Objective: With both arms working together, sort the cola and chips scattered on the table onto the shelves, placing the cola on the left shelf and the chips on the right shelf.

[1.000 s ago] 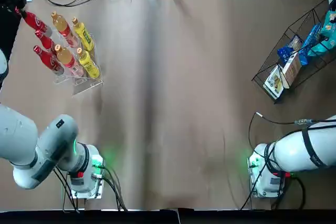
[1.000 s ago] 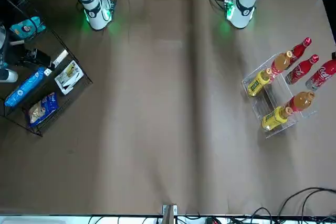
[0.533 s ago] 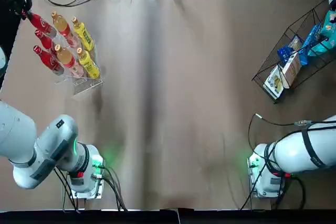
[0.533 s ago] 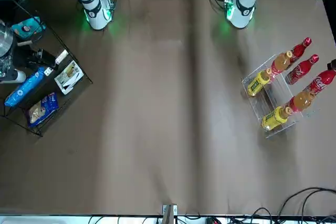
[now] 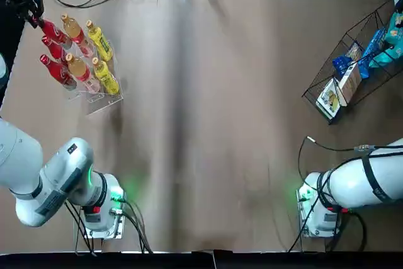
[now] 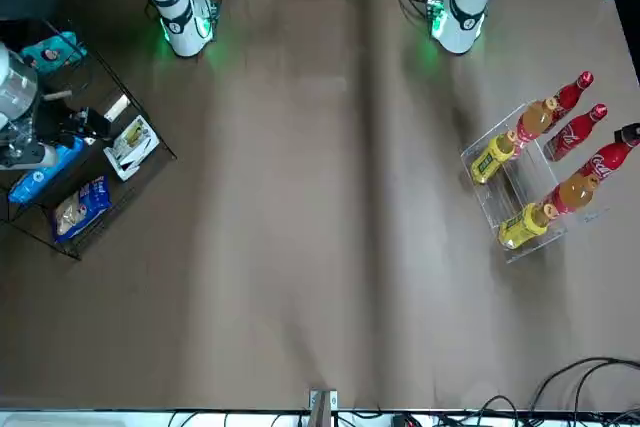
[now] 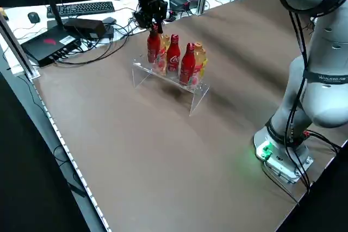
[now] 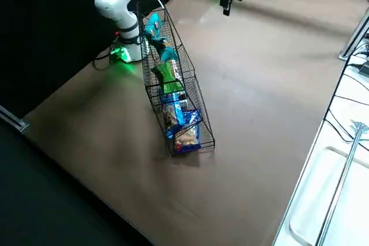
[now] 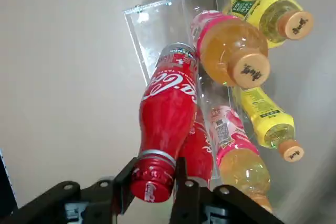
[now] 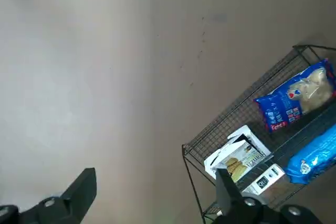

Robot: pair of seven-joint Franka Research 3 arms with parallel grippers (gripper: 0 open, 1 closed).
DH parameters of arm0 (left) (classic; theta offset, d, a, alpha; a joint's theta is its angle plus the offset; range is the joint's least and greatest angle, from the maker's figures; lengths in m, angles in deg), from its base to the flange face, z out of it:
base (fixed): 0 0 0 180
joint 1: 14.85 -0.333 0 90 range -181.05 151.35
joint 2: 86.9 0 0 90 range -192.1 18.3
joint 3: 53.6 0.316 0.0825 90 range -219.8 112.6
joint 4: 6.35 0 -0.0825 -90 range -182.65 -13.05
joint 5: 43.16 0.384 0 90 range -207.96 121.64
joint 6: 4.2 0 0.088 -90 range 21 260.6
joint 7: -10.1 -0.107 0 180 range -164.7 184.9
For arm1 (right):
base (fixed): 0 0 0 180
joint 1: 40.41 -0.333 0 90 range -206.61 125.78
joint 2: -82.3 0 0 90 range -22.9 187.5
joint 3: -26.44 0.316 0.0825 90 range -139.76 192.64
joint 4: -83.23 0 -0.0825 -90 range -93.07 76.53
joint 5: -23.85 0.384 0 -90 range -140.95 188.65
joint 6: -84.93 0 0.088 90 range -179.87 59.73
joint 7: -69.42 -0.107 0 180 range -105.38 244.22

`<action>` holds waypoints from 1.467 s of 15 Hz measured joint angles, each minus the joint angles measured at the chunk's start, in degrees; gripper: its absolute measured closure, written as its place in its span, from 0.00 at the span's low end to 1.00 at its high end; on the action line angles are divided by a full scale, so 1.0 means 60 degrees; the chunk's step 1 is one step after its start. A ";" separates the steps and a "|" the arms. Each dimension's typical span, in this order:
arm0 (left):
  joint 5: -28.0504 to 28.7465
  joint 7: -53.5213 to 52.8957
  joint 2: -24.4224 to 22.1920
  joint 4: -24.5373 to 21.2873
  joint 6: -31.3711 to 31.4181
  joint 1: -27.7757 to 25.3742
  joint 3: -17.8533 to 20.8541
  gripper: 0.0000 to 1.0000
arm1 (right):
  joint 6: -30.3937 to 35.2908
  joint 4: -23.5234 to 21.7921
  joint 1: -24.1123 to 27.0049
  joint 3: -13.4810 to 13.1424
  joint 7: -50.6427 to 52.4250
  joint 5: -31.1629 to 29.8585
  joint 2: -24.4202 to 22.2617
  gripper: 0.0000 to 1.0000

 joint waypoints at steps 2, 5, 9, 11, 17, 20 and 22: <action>0.0000 0.0000 0.0041 0.0000 0.0000 -0.0028 0.0009 0.69 | 0.0218 -0.0002 -0.0091 0.0004 0.0001 -0.0019 -0.0021 0.00; 0.0006 0.0015 0.0094 0.0002 0.0000 -0.0052 0.0038 0.69 | 0.0811 0.0041 -0.0121 0.0005 0.0003 -0.0032 -0.0170 0.00; 0.0226 0.0138 0.0315 0.0002 0.0000 -0.0057 0.0068 0.69 | 0.0943 0.0101 -0.0121 -0.0011 0.0000 -0.0032 -0.0310 0.00; 0.0318 0.0143 0.0409 0.0009 0.0001 -0.0056 0.0078 0.69 | 0.1004 0.0102 -0.0121 -0.0008 0.0000 -0.0032 -0.0320 0.00; 0.0365 0.0599 0.0460 0.0047 0.0002 0.0011 0.0075 0.51 | 0.0938 0.0118 -0.0121 -0.0006 0.0000 -0.0027 -0.0320 0.00; 0.0366 0.0661 0.0468 0.0085 0.0002 0.0022 0.0000 0.24 | 0.0856 0.0117 -0.0112 -0.0025 0.0000 -0.0027 -0.0320 0.00; 0.0366 0.0663 0.0467 0.0187 0.0010 0.0028 -0.0215 0.07 | 0.0759 0.0118 -0.0109 -0.0032 0.0000 -0.0027 -0.0320 0.00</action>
